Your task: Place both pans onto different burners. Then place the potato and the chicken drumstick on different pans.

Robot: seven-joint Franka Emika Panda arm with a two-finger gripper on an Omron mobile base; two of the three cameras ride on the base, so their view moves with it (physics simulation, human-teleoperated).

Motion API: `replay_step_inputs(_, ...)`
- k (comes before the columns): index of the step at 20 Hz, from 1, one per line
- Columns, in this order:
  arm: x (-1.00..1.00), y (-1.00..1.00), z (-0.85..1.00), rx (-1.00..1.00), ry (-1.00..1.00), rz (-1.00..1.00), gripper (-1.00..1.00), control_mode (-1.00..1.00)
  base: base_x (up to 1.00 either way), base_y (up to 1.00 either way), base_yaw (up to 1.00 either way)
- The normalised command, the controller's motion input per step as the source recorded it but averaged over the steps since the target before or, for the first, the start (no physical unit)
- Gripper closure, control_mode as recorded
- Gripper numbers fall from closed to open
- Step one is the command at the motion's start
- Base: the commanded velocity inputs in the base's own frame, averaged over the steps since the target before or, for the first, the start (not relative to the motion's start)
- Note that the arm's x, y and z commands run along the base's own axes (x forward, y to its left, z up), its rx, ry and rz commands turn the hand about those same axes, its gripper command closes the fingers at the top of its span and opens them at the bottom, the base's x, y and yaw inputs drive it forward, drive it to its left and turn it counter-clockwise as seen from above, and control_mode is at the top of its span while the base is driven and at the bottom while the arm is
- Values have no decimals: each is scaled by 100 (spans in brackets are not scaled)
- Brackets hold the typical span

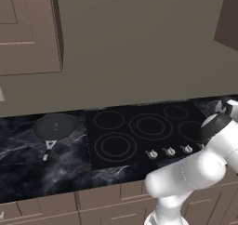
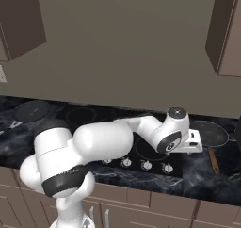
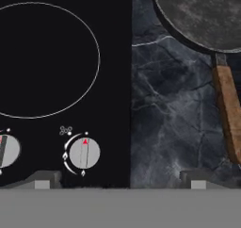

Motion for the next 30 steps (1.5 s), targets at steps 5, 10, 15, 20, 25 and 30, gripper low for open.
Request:
replay_step_inputs(5, 6, -33, 0, 0, 7, 0, -100, -100, 0, 0, 0)
replay_step_inputs(10, 5, -39, 0, 0, 7, 0, -100, -100, 0, 0, 0)
replay_step_inputs(15, 7, -40, 0, 2, 5, 0, -100, -100, 0, 0, 0)
replay_step_inputs(20, 12, -40, 0, 11, 7, 0, -100, -100, 0, 0, 0)
replay_step_inputs(25, 16, -45, 0, 12, 4, 0, -100, -100, 0, 0, 0)
replay_step_inputs(30, 3, -45, 3, 8, 0, 0, -100, -100, 0, 0, 0)
